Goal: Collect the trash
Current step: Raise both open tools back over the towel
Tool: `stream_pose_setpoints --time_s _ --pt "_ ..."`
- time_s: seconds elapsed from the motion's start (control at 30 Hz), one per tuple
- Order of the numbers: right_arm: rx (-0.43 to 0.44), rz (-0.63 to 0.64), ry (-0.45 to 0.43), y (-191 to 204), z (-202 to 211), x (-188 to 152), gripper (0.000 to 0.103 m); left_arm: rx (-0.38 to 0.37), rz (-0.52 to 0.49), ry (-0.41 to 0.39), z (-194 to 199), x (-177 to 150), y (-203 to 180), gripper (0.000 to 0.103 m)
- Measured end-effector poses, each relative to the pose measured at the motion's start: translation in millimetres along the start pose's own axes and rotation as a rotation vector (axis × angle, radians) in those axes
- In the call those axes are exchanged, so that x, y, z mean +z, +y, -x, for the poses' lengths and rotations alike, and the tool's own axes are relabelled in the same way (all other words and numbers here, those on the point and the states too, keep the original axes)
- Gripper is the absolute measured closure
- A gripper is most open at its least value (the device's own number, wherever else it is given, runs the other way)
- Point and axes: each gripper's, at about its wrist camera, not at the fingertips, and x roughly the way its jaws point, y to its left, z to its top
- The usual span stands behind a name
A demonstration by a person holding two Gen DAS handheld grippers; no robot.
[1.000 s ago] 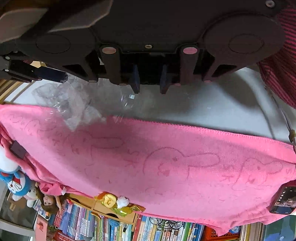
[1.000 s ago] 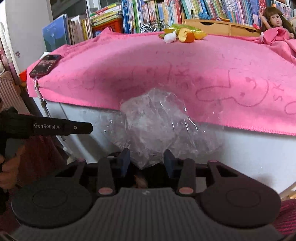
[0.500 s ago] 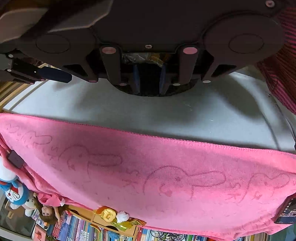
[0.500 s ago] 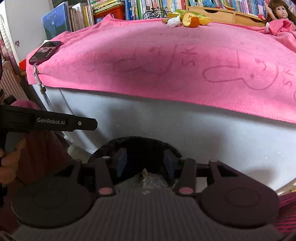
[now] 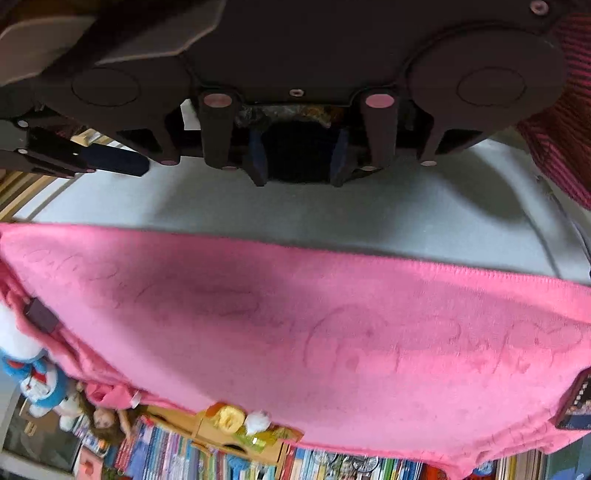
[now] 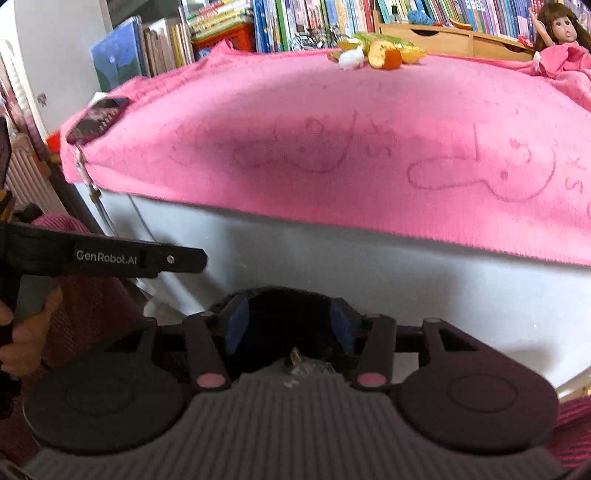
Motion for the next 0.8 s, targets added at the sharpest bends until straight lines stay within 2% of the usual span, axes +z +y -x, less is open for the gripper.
stream_pose_setpoints --time_s 0.2,0.33,0.6,0.8 --pt "0.031 -0.022 -0.109 -9 24 29 0.028 -0.027 -0.037 -0.139 33 25 -7 0.047" --pt "0.005 -0.01 -0.185 -16 34 51 0.025 -0.031 -0.052 -0.221 44 46 -10 0.036" --pt "-0.109 0.023 -0.294 -35 32 89 0.02 -0.006 -0.082 -0.298 32 93 -20 0.028" --pt "-0.162 0.042 -0.305 -50 9 124 0.02 -0.002 -0.051 -0.286 -3 136 -24 0.027"
